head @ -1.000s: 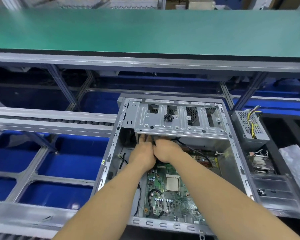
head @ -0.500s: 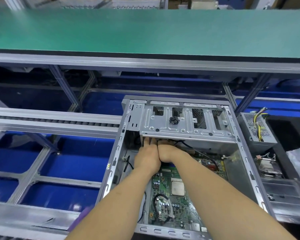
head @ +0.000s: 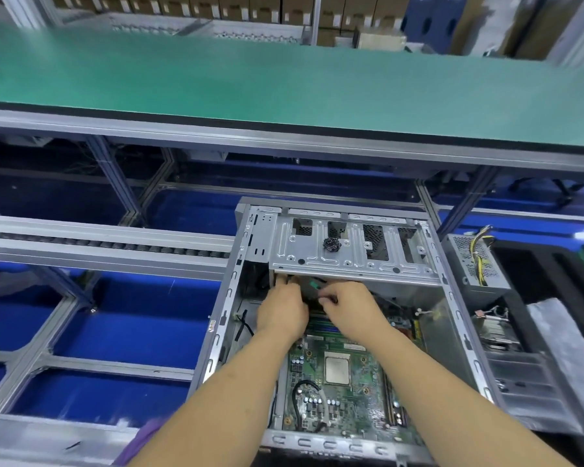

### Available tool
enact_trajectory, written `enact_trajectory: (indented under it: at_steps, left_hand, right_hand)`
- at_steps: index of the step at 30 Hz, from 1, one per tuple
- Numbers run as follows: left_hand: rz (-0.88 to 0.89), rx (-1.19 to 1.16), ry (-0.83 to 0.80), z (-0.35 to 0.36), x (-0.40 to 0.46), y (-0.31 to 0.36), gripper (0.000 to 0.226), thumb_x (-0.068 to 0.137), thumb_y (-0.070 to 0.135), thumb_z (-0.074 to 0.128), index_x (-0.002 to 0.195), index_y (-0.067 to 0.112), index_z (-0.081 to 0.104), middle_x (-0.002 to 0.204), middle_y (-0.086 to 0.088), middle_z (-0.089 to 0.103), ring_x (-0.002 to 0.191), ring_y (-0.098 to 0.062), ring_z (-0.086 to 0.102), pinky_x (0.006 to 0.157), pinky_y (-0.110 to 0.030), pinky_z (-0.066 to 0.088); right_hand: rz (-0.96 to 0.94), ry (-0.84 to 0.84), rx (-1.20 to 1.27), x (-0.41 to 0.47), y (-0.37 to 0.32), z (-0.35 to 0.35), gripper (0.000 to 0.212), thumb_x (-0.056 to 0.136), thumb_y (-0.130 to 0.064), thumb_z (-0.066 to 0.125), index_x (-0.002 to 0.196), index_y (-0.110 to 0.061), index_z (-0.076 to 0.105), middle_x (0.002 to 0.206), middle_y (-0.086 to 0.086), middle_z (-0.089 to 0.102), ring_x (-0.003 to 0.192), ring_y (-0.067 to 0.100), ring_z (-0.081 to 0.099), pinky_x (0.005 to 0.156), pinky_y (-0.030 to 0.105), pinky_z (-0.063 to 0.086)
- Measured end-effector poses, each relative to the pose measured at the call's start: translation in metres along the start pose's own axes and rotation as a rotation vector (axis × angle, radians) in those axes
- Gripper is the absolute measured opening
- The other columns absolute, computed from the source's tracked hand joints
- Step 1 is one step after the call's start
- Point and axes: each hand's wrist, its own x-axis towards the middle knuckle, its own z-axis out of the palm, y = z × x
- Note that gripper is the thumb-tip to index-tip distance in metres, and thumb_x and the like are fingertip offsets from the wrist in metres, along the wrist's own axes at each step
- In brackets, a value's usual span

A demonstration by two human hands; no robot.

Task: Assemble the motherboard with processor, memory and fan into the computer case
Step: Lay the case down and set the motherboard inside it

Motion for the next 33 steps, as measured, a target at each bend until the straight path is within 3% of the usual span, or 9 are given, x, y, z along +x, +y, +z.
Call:
enact_trajectory:
  at_steps: [2, 6, 10, 13, 16, 18, 22, 26, 33]
  left_hand:
    - [0.085, 0.041, 0.012, -0.005, -0.001, 0.001, 0.022, 0.093, 0.022, 0.056, 0.113, 0.014, 0.060, 0.131, -0.007, 0.049, 0.105, -0.028, 0.055, 0.076, -0.041, 0.052]
    - [0.390, 0.088, -0.122, -0.010, -0.011, 0.008, 0.024, 0.093, 0.021, 0.052, 0.114, 0.026, 0.063, 0.113, -0.002, 0.061, 0.105, -0.026, 0.059, 0.082, -0.042, 0.053]
    - [0.378, 0.155, -0.132, -0.005, -0.014, 0.004, 0.020, 0.098, 0.029, 0.047, 0.105, 0.022, 0.064, 0.104, -0.005, 0.067, 0.097, -0.029, 0.062, 0.071, -0.035, 0.048]
    - [0.305, 0.020, -0.106, -0.004, -0.015, 0.001, 0.023, 0.099, 0.038, 0.051, 0.105, 0.021, 0.065, 0.093, 0.000, 0.068, 0.083, -0.023, 0.062, 0.068, -0.035, 0.051]
    - [0.196, -0.231, -0.097, -0.005, -0.015, 0.000, 0.016, 0.094, 0.037, 0.063, 0.091, 0.026, 0.052, 0.071, 0.005, 0.063, 0.063, -0.014, 0.055, 0.058, -0.032, 0.045]
    - [0.202, -0.276, -0.111, -0.004, -0.015, 0.000, 0.027, 0.089, 0.038, 0.069, 0.082, 0.030, 0.044, 0.063, 0.007, 0.057, 0.055, -0.011, 0.046, 0.054, -0.029, 0.039]
    - [0.212, -0.318, -0.122, -0.004, -0.015, 0.000, 0.032, 0.082, 0.035, 0.076, 0.077, 0.033, 0.045, 0.071, 0.008, 0.056, 0.059, -0.008, 0.045, 0.056, -0.025, 0.037]
    - [0.244, -0.350, -0.118, -0.004, -0.013, 0.000, 0.026, 0.080, 0.027, 0.077, 0.080, 0.034, 0.052, 0.082, 0.009, 0.060, 0.067, -0.007, 0.050, 0.062, -0.023, 0.040]
    - [0.261, -0.409, -0.148, -0.007, -0.016, 0.002, 0.024, 0.078, 0.009, 0.073, 0.090, 0.025, 0.060, 0.067, 0.013, 0.053, 0.052, 0.001, 0.046, 0.050, -0.011, 0.034]
  right_hand:
    - [-0.027, 0.071, -0.076, -0.014, 0.004, -0.004, 0.022, 0.099, -0.019, 0.060, 0.111, -0.022, 0.078, 0.117, -0.009, 0.072, 0.112, 0.020, 0.057, 0.102, 0.037, 0.046]
    - [-0.047, 0.066, -0.033, -0.031, 0.006, 0.006, 0.026, 0.096, -0.009, 0.055, 0.105, -0.016, 0.078, 0.109, -0.001, 0.071, 0.102, 0.019, 0.062, 0.084, 0.025, 0.044]
    - [-0.039, 0.084, 0.108, -0.035, 0.007, 0.007, 0.020, 0.093, -0.008, 0.061, 0.097, -0.018, 0.077, 0.089, -0.010, 0.062, 0.075, -0.003, 0.052, 0.075, 0.020, 0.040]
    - [0.044, 0.204, 0.249, -0.034, 0.010, 0.004, 0.012, 0.091, -0.015, 0.068, 0.080, -0.017, 0.073, 0.084, -0.008, 0.055, 0.071, 0.003, 0.050, 0.077, 0.024, 0.044]
    - [0.219, 0.075, 0.460, -0.035, 0.015, 0.002, 0.030, 0.099, -0.027, 0.063, 0.074, -0.012, 0.070, 0.061, 0.006, 0.055, 0.054, 0.016, 0.045, 0.061, 0.029, 0.042]
    - [0.299, -0.038, 0.710, -0.035, 0.013, 0.002, 0.017, 0.101, -0.022, 0.060, 0.089, -0.021, 0.072, 0.072, 0.012, 0.065, 0.055, 0.017, 0.052, 0.054, 0.031, 0.046]
    - [0.383, -0.085, 1.173, -0.032, 0.014, 0.003, 0.014, 0.098, -0.004, 0.064, 0.110, 0.001, 0.071, 0.082, 0.013, 0.067, 0.061, 0.016, 0.058, 0.055, 0.026, 0.048]
    - [0.412, -0.178, 1.249, -0.033, 0.014, 0.007, 0.014, 0.093, -0.002, 0.070, 0.105, 0.006, 0.072, 0.087, 0.017, 0.067, 0.067, 0.016, 0.060, 0.059, 0.026, 0.050]
    - [0.470, -0.167, 1.300, -0.029, 0.017, 0.009, 0.022, 0.091, -0.005, 0.073, 0.110, 0.005, 0.071, 0.086, 0.013, 0.070, 0.066, 0.017, 0.061, 0.056, 0.027, 0.049]
